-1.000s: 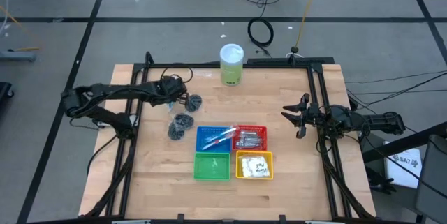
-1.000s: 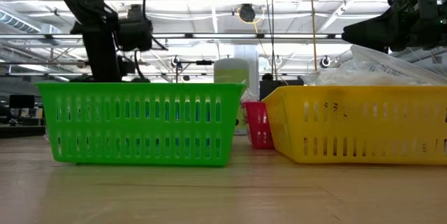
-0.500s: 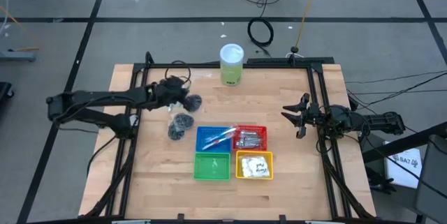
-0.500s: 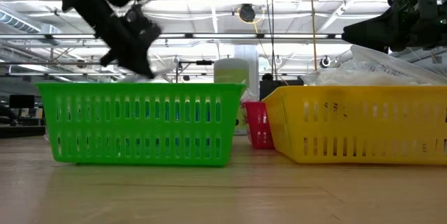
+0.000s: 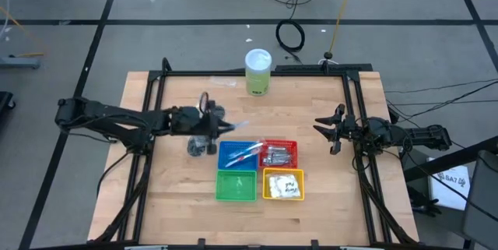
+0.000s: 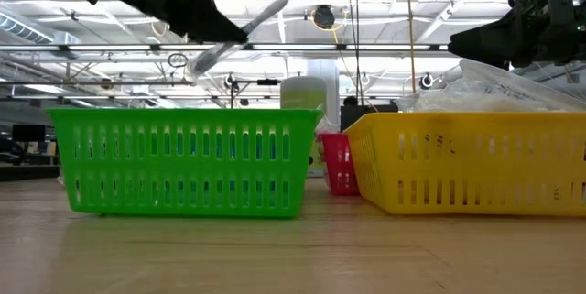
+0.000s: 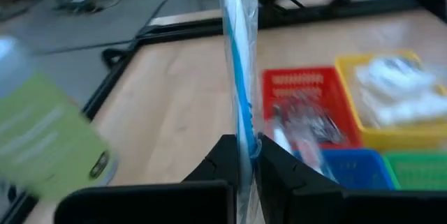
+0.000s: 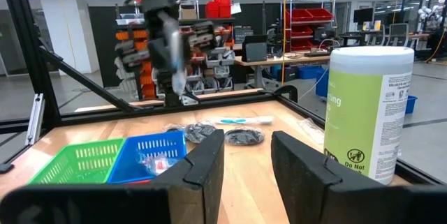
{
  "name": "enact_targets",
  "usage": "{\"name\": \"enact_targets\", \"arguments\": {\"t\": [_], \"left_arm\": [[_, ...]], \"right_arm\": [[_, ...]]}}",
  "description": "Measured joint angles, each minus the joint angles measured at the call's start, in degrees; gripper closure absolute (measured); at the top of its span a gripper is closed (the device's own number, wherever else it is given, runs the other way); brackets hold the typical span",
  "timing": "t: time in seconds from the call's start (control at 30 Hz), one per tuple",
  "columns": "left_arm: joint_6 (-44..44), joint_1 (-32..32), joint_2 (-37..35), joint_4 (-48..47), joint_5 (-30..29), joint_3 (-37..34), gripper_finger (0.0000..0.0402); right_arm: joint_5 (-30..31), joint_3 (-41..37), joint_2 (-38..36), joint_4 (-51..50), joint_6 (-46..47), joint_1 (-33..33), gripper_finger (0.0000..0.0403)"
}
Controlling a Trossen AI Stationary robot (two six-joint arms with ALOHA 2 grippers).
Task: Pick & Place Travel size toiletries
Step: Put the blue toothbrush into the blue basket
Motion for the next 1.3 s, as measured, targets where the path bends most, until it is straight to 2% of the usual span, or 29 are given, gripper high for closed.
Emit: {"name": "enact_targets", "arguments": {"t": [0.13, 0.37, 0.5, 0.63, 0.83, 1.07, 1.3], "left_arm": [[4.7, -2.7, 3.5, 1.3, 0.2, 0.0, 0.0394], [5.0, -3.7, 12.3, 10.4, 3.9, 0.0, 0.0367], [3.5, -3.6, 16.1, 12.9, 6.5, 0.0, 0.0378], [1.4, -3.6, 18.5, 13.1, 7.0, 0.0, 0.0393], [-0.2, -3.6, 20.8, 13.1, 7.1, 0.0, 0.0370], [-2.4, -2.8, 23.7, 13.0, 8.1, 0.0, 0.0394], [-3.7, -2.4, 26.7, 13.0, 8.2, 0.0, 0.0359]], "right_arm": [[0.0, 0.0, 0.0, 0.0, 0.0, 0.0, 0.0293], [0.0, 0.0, 0.0, 0.0, 0.0, 0.0, 0.0293], [0.0, 0.0, 0.0, 0.0, 0.0, 0.0, 0.0293], [0.0, 0.0, 0.0, 0.0, 0.0, 0.0, 0.0293], [0.0, 0.0, 0.0, 0.0, 0.0, 0.0, 0.0293], [0.0, 0.0, 0.0, 0.0, 0.0, 0.0, 0.0293], [0.0, 0.0, 0.0, 0.0, 0.0, 0.0, 0.0293]]}}
